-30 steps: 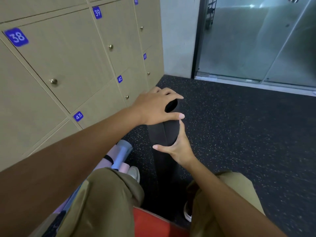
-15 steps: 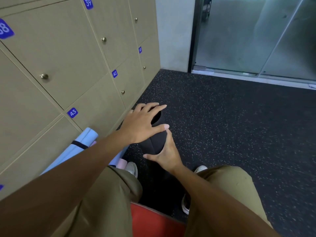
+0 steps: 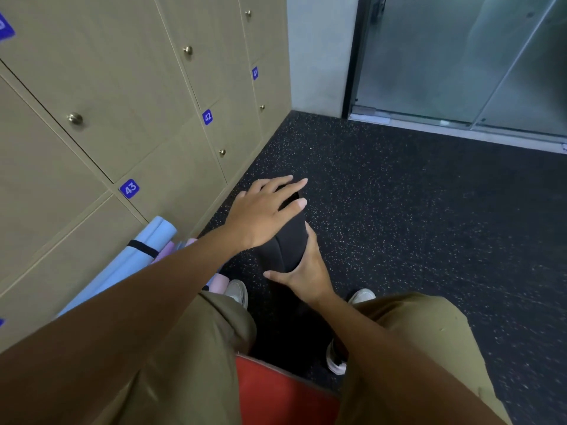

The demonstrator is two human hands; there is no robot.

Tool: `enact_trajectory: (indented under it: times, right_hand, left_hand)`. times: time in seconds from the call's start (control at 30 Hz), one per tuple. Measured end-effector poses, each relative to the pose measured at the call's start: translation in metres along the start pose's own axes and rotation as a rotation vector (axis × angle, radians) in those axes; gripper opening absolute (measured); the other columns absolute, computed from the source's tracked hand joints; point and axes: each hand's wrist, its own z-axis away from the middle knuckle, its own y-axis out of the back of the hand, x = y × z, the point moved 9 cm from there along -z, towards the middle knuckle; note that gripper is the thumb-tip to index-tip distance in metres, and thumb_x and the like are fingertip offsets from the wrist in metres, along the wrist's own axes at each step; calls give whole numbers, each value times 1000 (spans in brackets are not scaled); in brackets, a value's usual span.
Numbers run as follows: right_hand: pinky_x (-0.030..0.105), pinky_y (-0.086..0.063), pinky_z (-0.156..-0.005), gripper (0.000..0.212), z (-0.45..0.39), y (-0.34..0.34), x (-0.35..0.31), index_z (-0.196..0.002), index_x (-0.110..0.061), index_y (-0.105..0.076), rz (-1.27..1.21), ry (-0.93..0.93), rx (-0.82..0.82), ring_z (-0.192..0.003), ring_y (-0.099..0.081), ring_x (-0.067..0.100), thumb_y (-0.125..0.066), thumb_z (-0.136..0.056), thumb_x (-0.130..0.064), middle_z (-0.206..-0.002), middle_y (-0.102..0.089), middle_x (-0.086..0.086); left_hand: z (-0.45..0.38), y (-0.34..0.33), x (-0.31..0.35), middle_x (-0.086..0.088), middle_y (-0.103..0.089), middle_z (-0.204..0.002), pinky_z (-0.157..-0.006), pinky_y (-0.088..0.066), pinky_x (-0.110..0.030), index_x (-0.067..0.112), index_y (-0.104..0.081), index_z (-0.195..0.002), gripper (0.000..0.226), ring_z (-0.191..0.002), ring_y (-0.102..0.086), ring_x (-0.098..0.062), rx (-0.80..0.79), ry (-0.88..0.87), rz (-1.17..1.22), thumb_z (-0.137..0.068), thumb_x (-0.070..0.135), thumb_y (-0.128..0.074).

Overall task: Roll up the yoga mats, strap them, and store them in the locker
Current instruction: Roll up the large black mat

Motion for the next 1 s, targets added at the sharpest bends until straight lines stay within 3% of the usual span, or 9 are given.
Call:
enact_trajectory:
  times: [0.17,0.47,0.6,0.67,0.8,1.0]
  right_hand:
    - [39,-36,-119,130,2,-17,18,-155,-41,-15,4,-63,-11,-146,-30,2,-97,-54,-48,-161,-28,-17]
    - [36,-32,-121,140,7,-20,12,-158,-43,-8,-53,-48,10,-150,-21,1,-96,-50,-57,-165,-19,-19]
    - [33,-31,-120,137,18,-18,10,-158,-43,-7,-16,-11,-18,-150,-20,1,-95,-54,-56,-161,-19,-23]
    - [32,-29,-121,138,23,-18,8,-159,-41,-5,7,10,-54,-150,-18,-1,-95,-55,-55,-154,-17,-30]
    - [30,-29,-120,134,25,-17,6,-157,-43,-6,-27,-7,-47,-145,-16,-6,-95,-57,-55,-150,-15,-33]
    - [40,-39,-117,128,18,-6,11,-153,-47,-10,-20,-16,-54,-147,-30,4,-91,-55,-66,-162,-27,-17]
  left_hand:
    - [1,-25,-16,24,-21,-165,-119,-24,-53,59,-20,-155,56,-151,-16,-11,-21,46,-53,-100,69,-23]
    - [6,-31,-16,23,-9,-168,-121,-19,-57,60,-9,-156,62,-154,-8,-14,-121,71,-57,-98,74,-26]
    - [7,-30,-25,20,-30,-156,-117,-29,-51,68,-19,-150,70,-142,-29,-22,-241,74,55,-85,88,-39]
    - [14,-30,-29,16,-37,-148,-112,-36,-49,69,-22,-147,77,-135,-37,-21,-226,65,53,-76,95,-34]
    - [22,-34,-22,15,-38,-146,-107,-41,-49,67,-22,-147,79,-132,-37,-18,-135,67,3,-74,95,-27]
    - [17,-38,-6,8,-36,-150,-103,-43,-50,55,-27,-149,82,-136,-36,-22,-130,84,-50,-77,94,-21]
